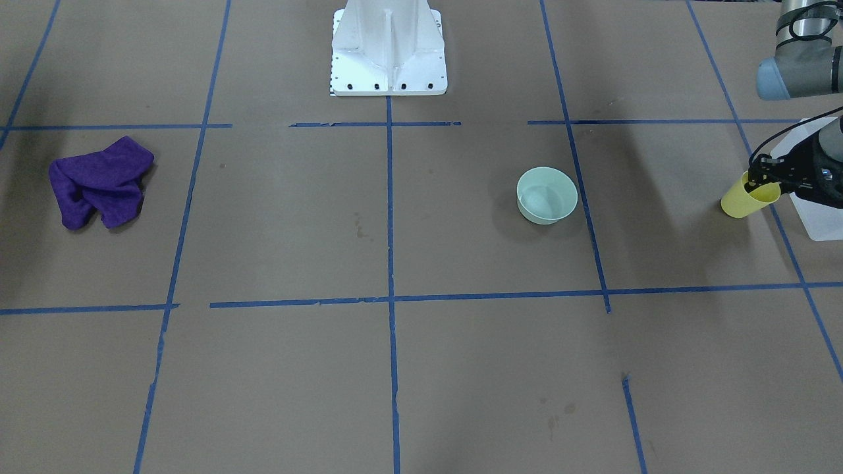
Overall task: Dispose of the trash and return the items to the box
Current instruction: 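Reach the left gripper to the yellow cup and grasp it, then carry the yellow cup over the clear box and release it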
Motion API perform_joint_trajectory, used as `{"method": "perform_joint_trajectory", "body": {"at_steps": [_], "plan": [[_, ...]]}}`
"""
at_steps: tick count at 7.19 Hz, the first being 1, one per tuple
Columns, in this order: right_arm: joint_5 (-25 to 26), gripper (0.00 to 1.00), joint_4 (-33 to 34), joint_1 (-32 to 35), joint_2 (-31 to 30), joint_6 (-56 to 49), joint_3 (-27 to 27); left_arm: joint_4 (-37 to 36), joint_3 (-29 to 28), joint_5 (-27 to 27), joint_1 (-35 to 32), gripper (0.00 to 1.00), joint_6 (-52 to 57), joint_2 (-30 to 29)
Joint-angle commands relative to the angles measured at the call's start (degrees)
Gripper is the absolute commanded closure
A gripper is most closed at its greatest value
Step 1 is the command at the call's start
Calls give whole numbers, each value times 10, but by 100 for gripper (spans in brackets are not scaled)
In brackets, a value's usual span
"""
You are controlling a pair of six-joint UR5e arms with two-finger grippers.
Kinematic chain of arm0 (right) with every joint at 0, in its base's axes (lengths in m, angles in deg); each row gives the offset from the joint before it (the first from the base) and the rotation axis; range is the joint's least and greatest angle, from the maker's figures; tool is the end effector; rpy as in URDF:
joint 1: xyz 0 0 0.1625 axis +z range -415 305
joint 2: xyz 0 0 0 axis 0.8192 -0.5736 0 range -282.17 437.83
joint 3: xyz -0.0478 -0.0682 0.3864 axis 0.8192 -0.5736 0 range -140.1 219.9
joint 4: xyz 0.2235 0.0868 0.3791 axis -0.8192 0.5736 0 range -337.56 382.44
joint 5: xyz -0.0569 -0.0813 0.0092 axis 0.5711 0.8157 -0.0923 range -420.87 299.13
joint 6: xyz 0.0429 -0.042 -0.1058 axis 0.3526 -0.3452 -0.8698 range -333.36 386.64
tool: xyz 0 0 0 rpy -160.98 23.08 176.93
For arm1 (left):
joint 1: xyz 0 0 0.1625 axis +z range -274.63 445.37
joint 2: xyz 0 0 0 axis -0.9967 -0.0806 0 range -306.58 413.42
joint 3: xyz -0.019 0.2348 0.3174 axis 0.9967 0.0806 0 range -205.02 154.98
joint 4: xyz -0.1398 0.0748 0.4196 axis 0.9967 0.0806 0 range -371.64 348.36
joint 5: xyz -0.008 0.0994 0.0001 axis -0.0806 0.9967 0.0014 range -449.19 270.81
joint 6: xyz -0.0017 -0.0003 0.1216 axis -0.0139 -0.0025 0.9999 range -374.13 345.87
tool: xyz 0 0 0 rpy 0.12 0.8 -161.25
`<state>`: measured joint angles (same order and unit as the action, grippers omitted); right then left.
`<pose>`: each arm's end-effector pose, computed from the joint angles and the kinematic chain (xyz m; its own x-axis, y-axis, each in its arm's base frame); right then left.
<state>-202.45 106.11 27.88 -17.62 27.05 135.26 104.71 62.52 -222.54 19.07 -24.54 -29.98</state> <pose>-0.0241 -0.4988 0.6210 0.6069 -0.1542 0.7797 0.1187 0.9876 0.1029 0.1549 -0.4770 0.6774 0.6437 0.3131 -0.6983 -0.2718 0.9465 0.1739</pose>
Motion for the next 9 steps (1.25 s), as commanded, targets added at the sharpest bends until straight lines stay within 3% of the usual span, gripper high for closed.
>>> {"method": "perform_joint_trajectory", "body": {"at_steps": [1, 2, 3, 4, 5, 7, 9], "plan": [[0, 0, -1, 0, 1, 0, 0, -2, 23, 2, 0, 100, -1, -3], [-3, 0, -1, 0, 2, 0, 0, -12, 78, 1, -13, 100, 0, 0], [-5, 0, -1, 0, 2, 0, 1, -67, 131, 2, -76, 100, 10, -1], [-5, 0, -2, 0, 2, 0, 1, -121, 152, 3, -133, 100, 102, -2], [-5, 0, -3, 0, 4, -1, 1, -172, 138, 5, -201, 100, 221, -3], [-5, 0, -9, 0, 4, 0, 1, -190, 55, 77, -286, 100, 394, -18], [-5, 0, -8, -1, 4, 0, 0, -168, -56, 74, -306, 100, 425, -16]]}}
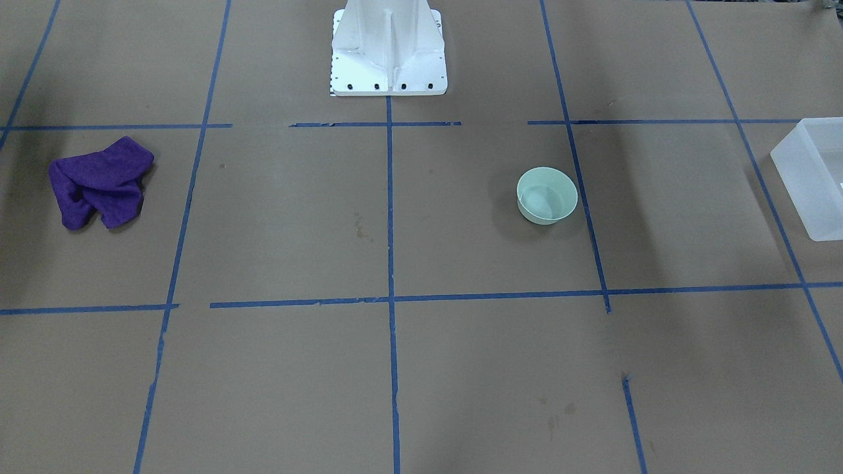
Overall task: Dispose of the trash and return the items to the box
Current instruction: 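Carry the yellow cup over the clear box and release it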
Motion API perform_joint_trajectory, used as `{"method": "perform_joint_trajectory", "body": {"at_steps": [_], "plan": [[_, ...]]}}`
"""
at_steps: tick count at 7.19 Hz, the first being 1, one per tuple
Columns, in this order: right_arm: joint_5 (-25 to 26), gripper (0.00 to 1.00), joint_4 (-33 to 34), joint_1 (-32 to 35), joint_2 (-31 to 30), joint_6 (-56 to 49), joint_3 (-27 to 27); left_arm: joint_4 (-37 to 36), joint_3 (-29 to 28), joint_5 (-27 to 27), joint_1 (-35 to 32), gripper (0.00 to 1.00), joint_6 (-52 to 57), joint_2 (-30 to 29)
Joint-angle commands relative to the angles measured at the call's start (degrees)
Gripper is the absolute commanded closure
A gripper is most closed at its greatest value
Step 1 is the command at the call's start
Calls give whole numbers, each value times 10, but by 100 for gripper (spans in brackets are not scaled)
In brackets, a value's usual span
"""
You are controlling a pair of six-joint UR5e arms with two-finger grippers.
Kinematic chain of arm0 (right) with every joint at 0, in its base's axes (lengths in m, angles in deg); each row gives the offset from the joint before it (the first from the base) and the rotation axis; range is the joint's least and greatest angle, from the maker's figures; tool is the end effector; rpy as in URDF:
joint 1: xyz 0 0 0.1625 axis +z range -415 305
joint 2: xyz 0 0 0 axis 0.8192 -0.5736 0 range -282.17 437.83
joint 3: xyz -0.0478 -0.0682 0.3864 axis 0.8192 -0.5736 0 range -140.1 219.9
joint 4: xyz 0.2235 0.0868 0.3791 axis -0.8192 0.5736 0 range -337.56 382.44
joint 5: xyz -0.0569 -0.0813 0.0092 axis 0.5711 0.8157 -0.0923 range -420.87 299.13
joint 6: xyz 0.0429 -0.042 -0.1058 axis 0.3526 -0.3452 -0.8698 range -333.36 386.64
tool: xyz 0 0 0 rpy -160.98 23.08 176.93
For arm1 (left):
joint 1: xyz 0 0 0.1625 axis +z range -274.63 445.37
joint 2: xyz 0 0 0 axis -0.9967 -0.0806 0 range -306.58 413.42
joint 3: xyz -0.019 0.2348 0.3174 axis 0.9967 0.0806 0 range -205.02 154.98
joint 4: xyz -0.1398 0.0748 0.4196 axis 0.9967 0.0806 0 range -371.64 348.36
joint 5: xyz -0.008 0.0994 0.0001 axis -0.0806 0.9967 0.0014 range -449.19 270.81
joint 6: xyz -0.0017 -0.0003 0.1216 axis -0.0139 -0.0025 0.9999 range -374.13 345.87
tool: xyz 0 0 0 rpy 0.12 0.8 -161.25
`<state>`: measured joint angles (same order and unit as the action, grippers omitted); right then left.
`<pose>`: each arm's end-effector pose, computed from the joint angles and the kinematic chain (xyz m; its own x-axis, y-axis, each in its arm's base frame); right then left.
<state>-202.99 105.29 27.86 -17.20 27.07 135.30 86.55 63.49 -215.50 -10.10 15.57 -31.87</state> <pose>-0.0254 -0.5029 0.6145 0.5973 -0.1712 0.7836 0.1186 0.9851 0.1248 -0.1084 -0.4883 0.6972 0.7458 0.4438 -0.4968 -0.3155 0.8921 0.3233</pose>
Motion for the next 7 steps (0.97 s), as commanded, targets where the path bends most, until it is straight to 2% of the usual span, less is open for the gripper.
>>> {"method": "perform_joint_trajectory", "body": {"at_steps": [1, 2, 4, 6, 7], "plan": [[0, 0, 0, -4, 0, 0, 0, 31, -92, -4, -15, 100, 16, 3], [0, 0, 0, -4, -1, 0, 0, 32, -98, -55, -11, 100, -11, 3], [0, 0, -1, -12, -1, 0, -5, 59, -126, -92, 23, 100, -26, 2], [1, 0, -1, -24, 0, 1, -5, 123, -165, -91, 80, 100, -105, 1], [1, 0, -1, -27, 1, 1, -4, 129, -169, -90, 88, 100, -110, 2]]}}
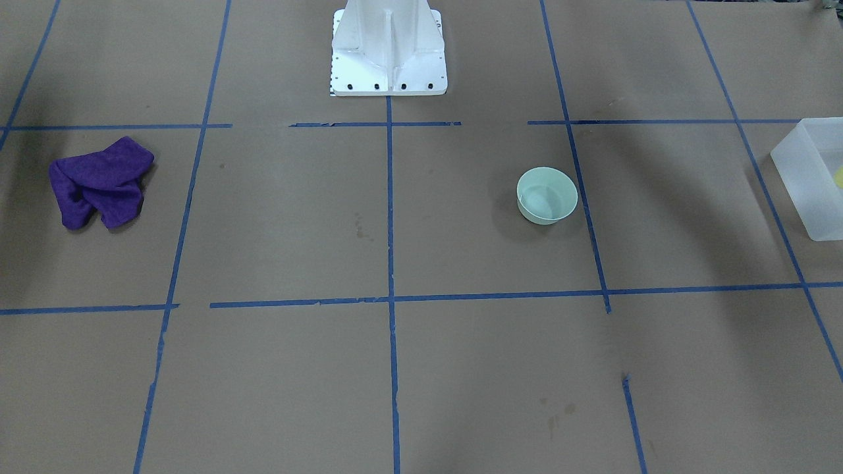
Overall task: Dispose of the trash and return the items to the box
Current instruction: 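Carry the yellow cup over the clear box and release it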
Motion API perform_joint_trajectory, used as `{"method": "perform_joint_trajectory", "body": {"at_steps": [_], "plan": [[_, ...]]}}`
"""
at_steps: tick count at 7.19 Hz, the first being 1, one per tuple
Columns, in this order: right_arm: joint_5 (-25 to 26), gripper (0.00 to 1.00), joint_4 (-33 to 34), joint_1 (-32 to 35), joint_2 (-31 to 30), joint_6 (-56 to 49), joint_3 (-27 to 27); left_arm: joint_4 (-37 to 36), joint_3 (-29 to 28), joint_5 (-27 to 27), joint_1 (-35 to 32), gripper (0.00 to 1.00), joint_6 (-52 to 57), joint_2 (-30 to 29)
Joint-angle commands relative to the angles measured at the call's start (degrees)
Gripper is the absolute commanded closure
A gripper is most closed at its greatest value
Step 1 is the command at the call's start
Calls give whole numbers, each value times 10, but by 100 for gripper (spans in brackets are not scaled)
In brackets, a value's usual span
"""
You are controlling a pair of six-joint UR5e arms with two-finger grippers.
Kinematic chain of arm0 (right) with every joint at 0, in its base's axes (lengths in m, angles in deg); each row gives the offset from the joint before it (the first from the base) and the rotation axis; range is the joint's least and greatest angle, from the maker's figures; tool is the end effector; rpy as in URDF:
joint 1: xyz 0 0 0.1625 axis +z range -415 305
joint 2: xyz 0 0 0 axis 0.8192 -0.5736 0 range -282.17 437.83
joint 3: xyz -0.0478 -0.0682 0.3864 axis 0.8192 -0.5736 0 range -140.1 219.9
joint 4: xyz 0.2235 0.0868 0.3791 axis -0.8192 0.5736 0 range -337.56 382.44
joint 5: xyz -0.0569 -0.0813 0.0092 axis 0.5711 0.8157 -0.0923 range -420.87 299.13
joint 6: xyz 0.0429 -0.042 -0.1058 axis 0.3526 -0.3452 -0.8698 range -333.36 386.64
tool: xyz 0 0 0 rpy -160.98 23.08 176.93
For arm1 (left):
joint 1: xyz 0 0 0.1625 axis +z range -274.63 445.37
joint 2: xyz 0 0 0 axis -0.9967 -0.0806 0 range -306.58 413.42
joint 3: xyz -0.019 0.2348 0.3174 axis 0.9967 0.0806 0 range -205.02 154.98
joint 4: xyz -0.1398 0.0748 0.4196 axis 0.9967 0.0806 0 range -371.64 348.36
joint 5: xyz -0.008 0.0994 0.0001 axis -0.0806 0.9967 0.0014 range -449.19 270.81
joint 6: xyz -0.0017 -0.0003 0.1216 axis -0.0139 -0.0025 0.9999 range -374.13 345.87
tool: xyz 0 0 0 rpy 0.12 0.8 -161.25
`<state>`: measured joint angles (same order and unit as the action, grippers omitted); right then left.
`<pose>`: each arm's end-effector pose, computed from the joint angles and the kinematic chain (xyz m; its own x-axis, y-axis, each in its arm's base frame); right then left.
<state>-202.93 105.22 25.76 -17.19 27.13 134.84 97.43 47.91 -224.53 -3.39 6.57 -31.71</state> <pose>-0.0437 -0.5013 0.6187 0.5924 -0.1868 0.7837 0.1541 0.9811 0.1174 -0.0369 -0.4599 0.8068 0.6506 0.3337 -0.6822 -0.2687 0.9413 0.2042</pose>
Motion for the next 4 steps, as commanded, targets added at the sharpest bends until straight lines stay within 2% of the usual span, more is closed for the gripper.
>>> {"method": "perform_joint_trajectory", "body": {"at_steps": [1, 2, 3, 4], "plan": [[-1, 0, 0, -7, 1, 0, 1, 21, -24, 1, 21, 93, -20, 0], [0, 0, -1, -19, 3, 7, 2, 21, -24, 2, 21, 61, -20, 0], [0, 0, -2, -35, 3, 47, 9, 21, -19, 2, 22, 43, -19, -6], [0, 0, -2, -58, 3, 117, 39, 17, 9, 2, 21, 31, -21, -7]]}}
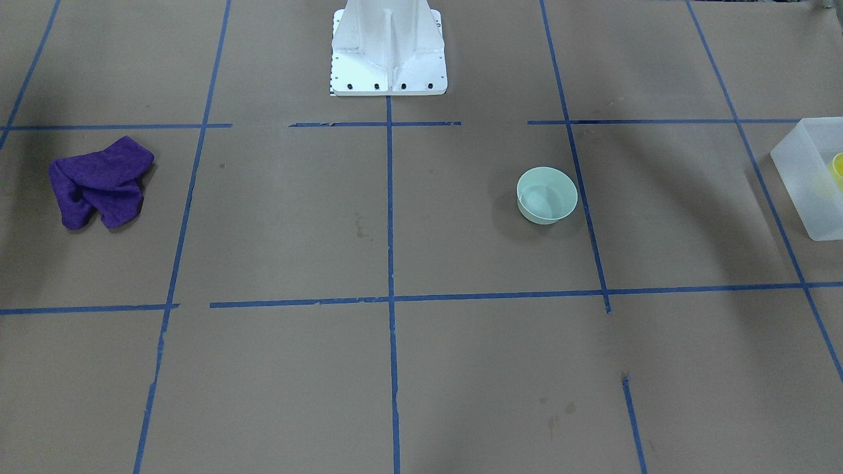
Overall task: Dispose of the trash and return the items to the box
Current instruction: 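Carry the yellow cup over the clear box and release it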
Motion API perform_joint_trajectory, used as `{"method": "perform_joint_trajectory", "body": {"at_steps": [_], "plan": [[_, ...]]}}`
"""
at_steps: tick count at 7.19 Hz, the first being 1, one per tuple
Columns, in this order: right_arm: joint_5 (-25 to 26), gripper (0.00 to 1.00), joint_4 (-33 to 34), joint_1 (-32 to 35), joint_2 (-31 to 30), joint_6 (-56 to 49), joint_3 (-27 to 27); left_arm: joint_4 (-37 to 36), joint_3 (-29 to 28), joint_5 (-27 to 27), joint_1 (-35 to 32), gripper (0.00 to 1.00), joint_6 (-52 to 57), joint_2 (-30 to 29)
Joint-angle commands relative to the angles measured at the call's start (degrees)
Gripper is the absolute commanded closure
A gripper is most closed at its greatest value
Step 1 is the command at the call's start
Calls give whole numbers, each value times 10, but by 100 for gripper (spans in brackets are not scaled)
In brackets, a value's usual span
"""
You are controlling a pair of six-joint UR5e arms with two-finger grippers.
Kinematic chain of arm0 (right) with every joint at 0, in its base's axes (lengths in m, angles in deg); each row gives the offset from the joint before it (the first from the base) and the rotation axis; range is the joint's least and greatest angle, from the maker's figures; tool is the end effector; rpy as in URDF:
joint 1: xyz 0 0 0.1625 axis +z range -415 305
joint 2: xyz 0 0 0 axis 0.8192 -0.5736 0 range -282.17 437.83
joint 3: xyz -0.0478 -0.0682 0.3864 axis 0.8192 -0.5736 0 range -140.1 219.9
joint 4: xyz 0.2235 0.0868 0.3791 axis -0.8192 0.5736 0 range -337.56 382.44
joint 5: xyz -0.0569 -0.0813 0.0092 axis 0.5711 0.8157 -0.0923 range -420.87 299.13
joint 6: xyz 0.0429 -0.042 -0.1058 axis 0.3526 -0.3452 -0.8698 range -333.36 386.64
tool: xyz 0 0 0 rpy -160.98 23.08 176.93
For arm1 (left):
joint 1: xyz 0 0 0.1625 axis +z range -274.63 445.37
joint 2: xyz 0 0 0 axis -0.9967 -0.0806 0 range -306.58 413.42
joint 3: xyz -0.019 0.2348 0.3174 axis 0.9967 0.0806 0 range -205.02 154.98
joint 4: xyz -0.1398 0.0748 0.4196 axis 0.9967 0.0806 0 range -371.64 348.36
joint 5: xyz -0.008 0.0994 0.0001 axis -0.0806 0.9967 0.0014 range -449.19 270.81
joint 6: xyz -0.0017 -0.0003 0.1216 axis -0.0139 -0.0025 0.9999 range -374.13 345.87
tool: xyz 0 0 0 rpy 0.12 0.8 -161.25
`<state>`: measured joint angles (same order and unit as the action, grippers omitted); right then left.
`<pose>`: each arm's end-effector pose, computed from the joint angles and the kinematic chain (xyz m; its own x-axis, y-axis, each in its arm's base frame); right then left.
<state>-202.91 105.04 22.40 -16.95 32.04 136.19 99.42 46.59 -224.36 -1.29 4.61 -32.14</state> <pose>-0.0737 -0.5012 0.6036 0.5914 -0.1612 0.7901 0.1604 0.9837 0.0807 -0.0202 -0.4631 0.8116 0.6491 0.3386 -0.6812 -0.2815 0.9388 0.1984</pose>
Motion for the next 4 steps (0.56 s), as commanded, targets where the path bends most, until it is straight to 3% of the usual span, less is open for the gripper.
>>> {"method": "perform_joint_trajectory", "body": {"at_steps": [1, 2, 4], "plan": [[2, 0, -2, -49, -1, 131, 47, -7, 67, 1, -2, 23, -2, 6], [3, 0, -2, -57, -1, 137, 60, -26, 97, 0, -9, 23, -3, 5], [11, 0, -2, -61, -5, 138, 83, -190, 223, 0, -30, 19, -6, -22]]}}
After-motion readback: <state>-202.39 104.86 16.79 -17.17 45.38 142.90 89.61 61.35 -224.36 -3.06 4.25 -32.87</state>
